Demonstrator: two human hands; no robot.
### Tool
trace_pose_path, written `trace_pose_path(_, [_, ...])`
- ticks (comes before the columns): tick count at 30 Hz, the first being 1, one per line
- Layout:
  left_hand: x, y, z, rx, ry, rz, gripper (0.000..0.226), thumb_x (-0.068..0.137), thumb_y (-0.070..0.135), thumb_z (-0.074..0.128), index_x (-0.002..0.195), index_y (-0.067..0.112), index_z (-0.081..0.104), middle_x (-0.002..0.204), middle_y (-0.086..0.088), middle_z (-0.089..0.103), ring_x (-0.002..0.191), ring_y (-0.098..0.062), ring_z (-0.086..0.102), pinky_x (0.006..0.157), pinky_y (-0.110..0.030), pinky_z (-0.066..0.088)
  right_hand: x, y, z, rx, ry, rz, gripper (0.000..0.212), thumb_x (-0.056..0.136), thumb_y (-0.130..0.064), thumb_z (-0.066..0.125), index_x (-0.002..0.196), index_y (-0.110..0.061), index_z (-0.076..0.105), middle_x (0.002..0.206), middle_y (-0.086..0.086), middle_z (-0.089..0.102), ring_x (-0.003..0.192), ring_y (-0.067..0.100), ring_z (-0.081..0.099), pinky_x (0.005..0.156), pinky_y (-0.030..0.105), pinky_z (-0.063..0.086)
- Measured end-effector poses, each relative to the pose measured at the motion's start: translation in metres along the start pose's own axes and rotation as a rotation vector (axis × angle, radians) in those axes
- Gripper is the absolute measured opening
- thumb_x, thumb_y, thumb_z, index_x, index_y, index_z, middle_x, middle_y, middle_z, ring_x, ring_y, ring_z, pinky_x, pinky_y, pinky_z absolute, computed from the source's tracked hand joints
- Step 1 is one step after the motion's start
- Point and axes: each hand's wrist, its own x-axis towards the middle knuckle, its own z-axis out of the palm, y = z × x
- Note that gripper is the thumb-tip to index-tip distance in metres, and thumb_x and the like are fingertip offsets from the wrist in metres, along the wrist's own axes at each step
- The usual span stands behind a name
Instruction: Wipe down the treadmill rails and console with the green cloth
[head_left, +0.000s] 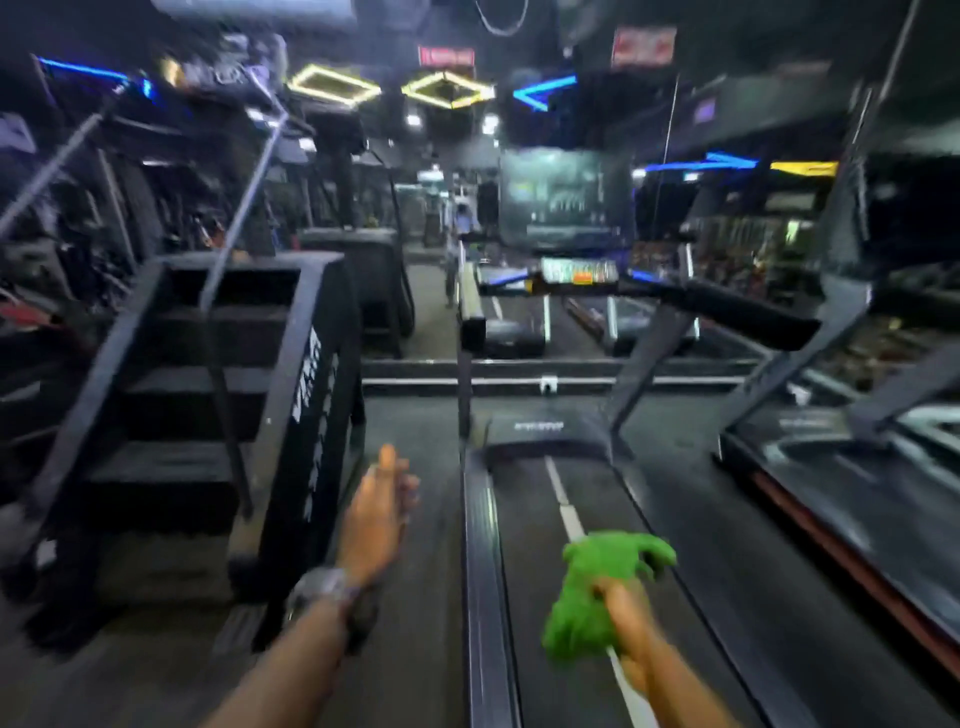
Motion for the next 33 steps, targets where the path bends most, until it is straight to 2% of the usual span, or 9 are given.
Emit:
trace_pose_path(2, [0.032,0.074,0.006,0.049,-0.03,0.156,0.069,0.056,0.088,0.046,0.086,0.028,0.063,0.082,-0.002,0.066,0.075,-0.023,0.058,0.068,-0.036,0.044,0.006,-0.068,0.021,-0.018,0.06,-0.128,0.01,0.083,0.003,0.052,0.079,-0.007,0.053,0.073,0.02,0.048,0.064,0.029,0.047,0.058,0.052,0.047])
trace_pose_path(5, [0.069,0.161,0.006,0.126,-0.044,0.344,0.055,0.061,0.091,0.038,0.074,0.043,0.063,0.081,0.004,0.064,0.077,-0.023,0.058,0.075,-0.044,0.044,0.031,-0.183,0.064,0.064,0.102,-0.422,0.014,0.083,0.002,0.059,0.089,-0.011,0.062,0.082,0.011,0.067,0.071,0.027,0.062,0.071,0.04,0.055])
trace_pose_path(8, [0.097,0.212,0.0,0.031,-0.154,0.421,0.058,0.065,0.086,0.043,0.07,0.03,0.055,0.067,0.008,0.051,0.06,-0.016,0.044,0.058,-0.034,0.031,0.041,-0.257,0.104,0.184,0.13,-0.535,0.028,0.086,0.002,0.062,0.111,-0.009,0.06,0.09,0.002,0.075,0.071,0.011,0.068,0.064,0.024,0.057])
trace_pose_path(14, [0.153,0.239,-0.021,0.119,-0.214,0.438,0.074,0.06,0.092,0.031,0.084,0.027,0.056,0.09,-0.001,0.06,0.079,-0.02,0.056,0.081,-0.046,0.044,0.057,-0.299,0.169,0.418,0.094,-0.472,0.027,0.093,-0.005,0.055,0.12,-0.006,0.057,0.106,0.018,0.07,0.083,0.031,0.071,0.068,0.042,0.06])
trace_pose_path(20, [0.211,0.223,-0.02,0.113,-0.26,0.456,0.076,0.06,0.091,0.032,0.092,0.027,0.055,0.089,0.003,0.056,0.075,-0.016,0.054,0.078,-0.041,0.04,0.112,-0.304,0.194,0.423,0.185,-0.36,0.042,0.082,-0.021,0.064,0.122,-0.01,0.059,0.112,0.016,0.071,0.095,0.033,0.071,0.085,0.056,0.057])
trace_pose_path(25, [0.291,0.186,0.001,0.171,-0.312,0.403,0.082,0.057,0.096,0.033,0.097,0.029,0.056,0.099,-0.001,0.061,0.096,-0.027,0.059,0.097,-0.053,0.042,0.181,-0.31,0.198,0.187,0.351,-0.475,0.026,0.094,-0.014,0.058,0.119,-0.013,0.052,0.1,0.002,0.057,0.097,0.024,0.059,0.093,0.041,0.051])
trace_pose_path(27, [0.325,0.177,0.013,0.199,-0.328,0.395,0.085,0.06,0.094,0.032,0.106,0.026,0.056,0.101,-0.001,0.06,0.105,-0.031,0.059,0.101,-0.055,0.041,0.216,-0.313,0.2,0.082,0.411,-0.537,0.027,0.094,-0.016,0.057,0.121,-0.014,0.051,0.112,0.008,0.061,0.107,0.03,0.059,0.1,0.045,0.047])
trace_pose_path(31, [0.411,0.163,0.048,0.243,-0.332,0.38,0.079,0.061,0.095,0.029,0.091,0.028,0.056,0.09,0.003,0.058,0.08,-0.019,0.052,0.082,-0.047,0.042,0.304,-0.319,0.215,-0.359,0.569,-0.66,0.047,0.091,-0.015,0.055,0.135,-0.009,0.042,0.131,0.023,0.057,0.119,0.041,0.054,0.1,0.045,0.042])
trace_pose_path(33, [0.449,0.154,0.062,0.253,-0.321,0.374,0.079,0.066,0.091,0.028,0.099,0.027,0.058,0.102,-0.002,0.062,0.09,-0.023,0.058,0.092,-0.049,0.043,0.344,-0.312,0.228,-0.728,0.58,-0.734,0.061,0.088,-0.017,0.055,0.145,-0.009,0.034,0.146,0.023,0.044,0.132,0.039,0.043,0.109,0.047,0.036])
